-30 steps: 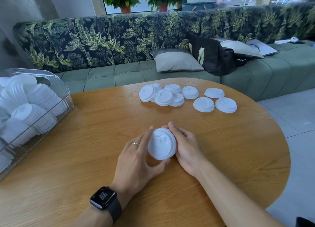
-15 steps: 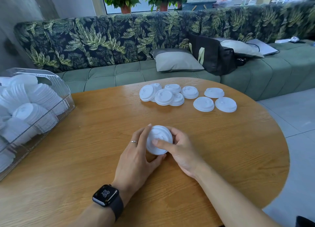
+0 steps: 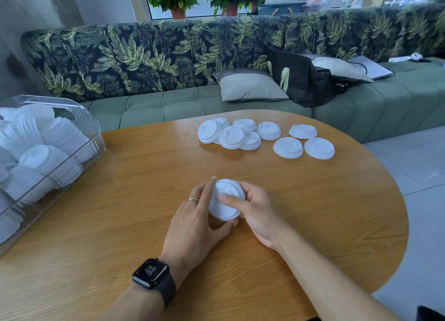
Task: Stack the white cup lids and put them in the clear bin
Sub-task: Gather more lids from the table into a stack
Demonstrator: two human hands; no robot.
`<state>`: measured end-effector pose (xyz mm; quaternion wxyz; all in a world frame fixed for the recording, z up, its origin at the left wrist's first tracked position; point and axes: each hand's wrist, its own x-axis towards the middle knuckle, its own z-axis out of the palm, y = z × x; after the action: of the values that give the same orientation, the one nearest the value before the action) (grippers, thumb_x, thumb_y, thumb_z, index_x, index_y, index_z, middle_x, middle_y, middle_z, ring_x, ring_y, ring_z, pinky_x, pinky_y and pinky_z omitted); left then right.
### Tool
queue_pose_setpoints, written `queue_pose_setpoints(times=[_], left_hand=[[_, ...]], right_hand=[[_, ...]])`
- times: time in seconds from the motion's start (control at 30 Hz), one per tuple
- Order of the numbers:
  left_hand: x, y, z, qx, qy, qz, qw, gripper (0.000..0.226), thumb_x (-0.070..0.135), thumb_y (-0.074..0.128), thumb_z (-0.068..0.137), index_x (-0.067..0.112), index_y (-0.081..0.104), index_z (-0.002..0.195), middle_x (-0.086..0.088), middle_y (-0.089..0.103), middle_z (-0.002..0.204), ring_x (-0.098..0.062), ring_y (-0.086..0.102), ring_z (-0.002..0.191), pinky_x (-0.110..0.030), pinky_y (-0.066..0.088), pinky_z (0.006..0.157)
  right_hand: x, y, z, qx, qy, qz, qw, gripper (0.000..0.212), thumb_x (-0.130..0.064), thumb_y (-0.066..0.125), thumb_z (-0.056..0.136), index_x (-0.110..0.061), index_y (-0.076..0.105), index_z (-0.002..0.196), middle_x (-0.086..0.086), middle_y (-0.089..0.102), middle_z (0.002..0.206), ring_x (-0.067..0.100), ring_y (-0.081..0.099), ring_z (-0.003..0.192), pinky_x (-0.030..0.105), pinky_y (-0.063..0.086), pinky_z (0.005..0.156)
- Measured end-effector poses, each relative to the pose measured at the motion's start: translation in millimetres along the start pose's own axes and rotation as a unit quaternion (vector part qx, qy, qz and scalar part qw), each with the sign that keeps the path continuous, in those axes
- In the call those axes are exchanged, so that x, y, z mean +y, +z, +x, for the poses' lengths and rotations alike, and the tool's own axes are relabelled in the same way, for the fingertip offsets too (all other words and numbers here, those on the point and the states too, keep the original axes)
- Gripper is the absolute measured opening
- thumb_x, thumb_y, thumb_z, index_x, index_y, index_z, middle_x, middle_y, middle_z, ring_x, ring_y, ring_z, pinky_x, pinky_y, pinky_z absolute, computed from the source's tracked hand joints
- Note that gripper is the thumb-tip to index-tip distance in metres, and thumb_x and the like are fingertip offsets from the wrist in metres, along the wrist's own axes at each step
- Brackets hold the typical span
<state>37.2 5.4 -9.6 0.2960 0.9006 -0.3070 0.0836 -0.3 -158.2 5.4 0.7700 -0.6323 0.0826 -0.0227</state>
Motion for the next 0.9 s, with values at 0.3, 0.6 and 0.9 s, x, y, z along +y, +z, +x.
queue_pose_setpoints(times=[0.3,0.6,0.9], left_hand=[[3.6,-4.0,-1.0,-0.009,-0.008,-0.012,1.000,0.098,0.071,0.067,0.075,0.031,0.026,0.155,0.011,0.044,0.149,-0.013,0.058,0.119,-0.025,0.047,0.092],[7.3,-7.1,-0.8,-0.014,0.004,0.004,1.000,0.095,0.075,0.066,0.075,0.031,0.033,0.152,0.018,0.049,0.143,-0.005,0.056,0.115,-0.020,0.043,0.090],[7.4,1.3,11.2,0.012,-0.031,-0.011,0.999,0.094,0.073,0.071,0.070,0.035,0.035,0.148,0.018,0.050,0.137,-0.006,0.052,0.117,-0.022,0.041,0.088]], right_hand=[[-2.2,7.1,-3.8,0.049,0.001,-0.038,0.998,0.034,-0.035,0.081,0.086,-0.029,0.073,0.118,0.001,0.078,0.108,0.022,0.073,0.104,0.052,0.059,0.090],[-0.7,2.0,1.7,0.062,-0.016,-0.049,0.997,0.028,-0.033,0.082,0.085,-0.023,0.077,0.112,-0.001,0.079,0.106,0.013,0.074,0.102,0.030,0.060,0.086],[6.8,-25.1,17.9,0.267,-0.191,-0.201,0.923,0.013,-0.024,0.062,0.101,-0.022,0.071,0.110,-0.008,0.070,0.109,0.004,0.064,0.104,0.018,0.048,0.091]])
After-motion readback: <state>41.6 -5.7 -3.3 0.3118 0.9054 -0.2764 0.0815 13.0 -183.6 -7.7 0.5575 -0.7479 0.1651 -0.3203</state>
